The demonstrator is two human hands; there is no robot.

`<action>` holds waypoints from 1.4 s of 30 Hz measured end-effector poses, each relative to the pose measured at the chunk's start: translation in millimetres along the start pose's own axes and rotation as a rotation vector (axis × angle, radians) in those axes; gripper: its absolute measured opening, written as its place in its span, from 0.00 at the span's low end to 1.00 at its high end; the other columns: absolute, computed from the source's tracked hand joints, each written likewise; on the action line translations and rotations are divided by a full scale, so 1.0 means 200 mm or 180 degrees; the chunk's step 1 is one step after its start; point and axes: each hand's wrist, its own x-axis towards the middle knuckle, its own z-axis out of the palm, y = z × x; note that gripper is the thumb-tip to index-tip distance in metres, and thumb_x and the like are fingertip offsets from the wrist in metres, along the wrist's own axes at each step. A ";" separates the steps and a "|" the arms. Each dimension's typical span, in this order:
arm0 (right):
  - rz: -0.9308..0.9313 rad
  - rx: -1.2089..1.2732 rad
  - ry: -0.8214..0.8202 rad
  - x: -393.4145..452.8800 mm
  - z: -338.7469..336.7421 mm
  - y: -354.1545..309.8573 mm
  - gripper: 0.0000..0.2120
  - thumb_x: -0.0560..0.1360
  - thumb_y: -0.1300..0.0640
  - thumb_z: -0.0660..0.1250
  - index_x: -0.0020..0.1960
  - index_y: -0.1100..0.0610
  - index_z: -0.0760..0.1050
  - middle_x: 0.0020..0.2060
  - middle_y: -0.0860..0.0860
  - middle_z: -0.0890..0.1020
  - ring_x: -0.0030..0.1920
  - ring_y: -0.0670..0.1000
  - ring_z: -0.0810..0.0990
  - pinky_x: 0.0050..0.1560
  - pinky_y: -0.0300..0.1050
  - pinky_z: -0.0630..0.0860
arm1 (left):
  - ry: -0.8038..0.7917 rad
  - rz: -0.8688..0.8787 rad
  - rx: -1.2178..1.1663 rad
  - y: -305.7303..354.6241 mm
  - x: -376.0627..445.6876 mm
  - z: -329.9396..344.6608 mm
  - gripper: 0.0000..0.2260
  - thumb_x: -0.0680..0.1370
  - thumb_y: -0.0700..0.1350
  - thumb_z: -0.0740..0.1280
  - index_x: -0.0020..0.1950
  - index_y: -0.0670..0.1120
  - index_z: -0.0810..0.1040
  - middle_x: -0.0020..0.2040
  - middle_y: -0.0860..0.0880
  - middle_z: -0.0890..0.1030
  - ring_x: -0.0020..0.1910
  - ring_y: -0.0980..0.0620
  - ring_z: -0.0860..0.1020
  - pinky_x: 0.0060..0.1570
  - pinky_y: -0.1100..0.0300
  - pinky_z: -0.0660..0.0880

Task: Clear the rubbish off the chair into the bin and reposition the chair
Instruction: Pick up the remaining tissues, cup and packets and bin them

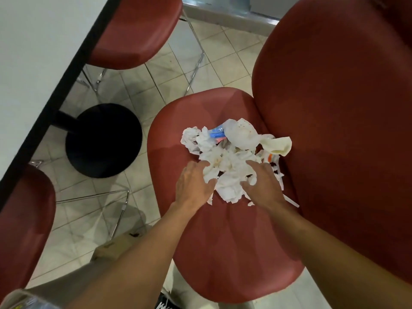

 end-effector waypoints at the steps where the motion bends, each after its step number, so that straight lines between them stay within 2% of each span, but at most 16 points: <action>1: -0.0032 -0.0073 -0.0041 0.03 0.01 0.00 0.30 0.73 0.53 0.70 0.72 0.45 0.64 0.66 0.48 0.65 0.51 0.45 0.72 0.51 0.41 0.71 | 0.0019 0.0015 -0.0033 -0.01 0.04 0.02 0.22 0.75 0.51 0.69 0.67 0.52 0.71 0.61 0.49 0.73 0.60 0.49 0.73 0.53 0.55 0.73; 4: -0.0162 -0.0368 -0.0115 0.11 0.07 0.01 0.32 0.73 0.51 0.70 0.73 0.42 0.61 0.66 0.48 0.63 0.53 0.47 0.75 0.48 0.45 0.76 | 0.0060 0.0098 -0.0063 -0.02 0.13 0.09 0.22 0.77 0.49 0.67 0.71 0.51 0.68 0.64 0.48 0.72 0.62 0.47 0.72 0.55 0.52 0.73; 7: -0.0098 -0.0589 -0.0213 0.17 0.12 0.04 0.31 0.75 0.52 0.68 0.74 0.43 0.60 0.62 0.50 0.64 0.53 0.50 0.75 0.48 0.48 0.78 | -0.0058 0.0176 0.0038 -0.02 0.20 0.15 0.22 0.79 0.47 0.63 0.73 0.52 0.66 0.63 0.45 0.72 0.62 0.46 0.71 0.55 0.53 0.72; 12: -0.0039 -0.0556 -0.0163 0.18 0.17 0.08 0.18 0.77 0.54 0.64 0.67 0.46 0.72 0.54 0.49 0.72 0.53 0.51 0.75 0.47 0.47 0.76 | -0.0241 -0.0085 0.0063 -0.05 0.25 0.23 0.22 0.79 0.41 0.63 0.72 0.52 0.66 0.62 0.45 0.75 0.62 0.45 0.73 0.57 0.50 0.72; 14: -0.0030 -0.0465 -0.0119 0.16 0.18 0.09 0.15 0.78 0.54 0.64 0.64 0.47 0.74 0.52 0.48 0.72 0.50 0.49 0.75 0.46 0.45 0.75 | -0.0190 -0.0169 -0.0100 -0.06 0.24 0.24 0.21 0.77 0.38 0.63 0.70 0.50 0.70 0.57 0.44 0.78 0.57 0.44 0.76 0.55 0.50 0.74; 17: -0.0029 -0.0324 0.0006 0.10 0.16 0.10 0.13 0.77 0.53 0.65 0.62 0.48 0.76 0.48 0.46 0.69 0.44 0.46 0.74 0.44 0.43 0.73 | -0.0002 -0.0411 -0.0477 -0.07 0.19 0.23 0.18 0.77 0.38 0.65 0.67 0.48 0.74 0.49 0.46 0.82 0.49 0.46 0.79 0.51 0.51 0.77; 21: -0.0013 -0.0001 0.0254 0.01 0.10 0.08 0.13 0.76 0.53 0.68 0.59 0.48 0.79 0.47 0.45 0.67 0.38 0.42 0.72 0.41 0.36 0.69 | 0.0282 -0.0540 -0.0813 -0.04 0.09 0.16 0.16 0.76 0.38 0.68 0.62 0.48 0.77 0.35 0.55 0.78 0.35 0.55 0.78 0.39 0.62 0.75; 24: -0.0145 0.0098 0.0385 -0.07 0.03 0.03 0.12 0.75 0.53 0.69 0.58 0.49 0.80 0.49 0.46 0.66 0.40 0.39 0.71 0.39 0.29 0.65 | 0.0445 -0.0482 -0.0698 0.00 0.00 0.09 0.14 0.74 0.42 0.71 0.60 0.50 0.79 0.39 0.54 0.82 0.41 0.52 0.81 0.44 0.58 0.76; 26: -0.0192 0.0138 0.0445 -0.14 -0.01 -0.01 0.11 0.75 0.53 0.69 0.57 0.49 0.80 0.53 0.46 0.65 0.42 0.41 0.70 0.42 0.31 0.66 | 0.0510 -0.0471 -0.0673 0.01 -0.07 0.04 0.14 0.74 0.43 0.72 0.59 0.51 0.80 0.43 0.52 0.83 0.44 0.51 0.81 0.46 0.57 0.76; 28: -0.0197 0.0196 0.0454 -0.19 -0.03 -0.04 0.11 0.75 0.53 0.68 0.57 0.49 0.80 0.58 0.47 0.66 0.45 0.40 0.69 0.47 0.35 0.67 | 0.0522 -0.0472 -0.0726 0.02 -0.14 0.00 0.14 0.74 0.44 0.72 0.59 0.51 0.80 0.44 0.52 0.83 0.44 0.51 0.80 0.46 0.58 0.74; 31: -0.0223 0.0204 0.0430 -0.30 -0.08 -0.10 0.11 0.76 0.53 0.68 0.58 0.51 0.79 0.63 0.48 0.68 0.49 0.40 0.69 0.50 0.35 0.66 | 0.0508 -0.0532 -0.0841 0.04 -0.24 -0.08 0.14 0.74 0.44 0.72 0.60 0.51 0.81 0.45 0.51 0.83 0.46 0.50 0.80 0.47 0.59 0.73; 35: -0.0110 0.0280 0.0475 -0.44 -0.11 -0.18 0.11 0.75 0.57 0.67 0.57 0.53 0.78 0.62 0.49 0.72 0.47 0.42 0.70 0.49 0.35 0.67 | 0.0439 -0.0485 -0.1105 0.05 -0.38 -0.18 0.13 0.73 0.42 0.72 0.58 0.46 0.82 0.46 0.49 0.85 0.48 0.51 0.81 0.49 0.67 0.69; 38: -0.0076 0.0284 0.0497 -0.56 -0.13 -0.23 0.12 0.74 0.59 0.66 0.57 0.54 0.78 0.62 0.50 0.72 0.44 0.42 0.70 0.48 0.35 0.67 | 0.0362 -0.0513 -0.1340 0.05 -0.48 -0.24 0.09 0.72 0.41 0.74 0.53 0.45 0.84 0.46 0.51 0.85 0.45 0.57 0.80 0.47 0.71 0.70; 42: -0.0016 0.0300 0.0523 -0.70 -0.13 -0.28 0.12 0.75 0.59 0.66 0.58 0.55 0.78 0.61 0.51 0.71 0.40 0.42 0.70 0.47 0.36 0.69 | 0.0275 -0.0616 -0.1571 0.04 -0.60 -0.29 0.06 0.69 0.44 0.77 0.45 0.48 0.86 0.43 0.54 0.85 0.44 0.59 0.81 0.47 0.68 0.72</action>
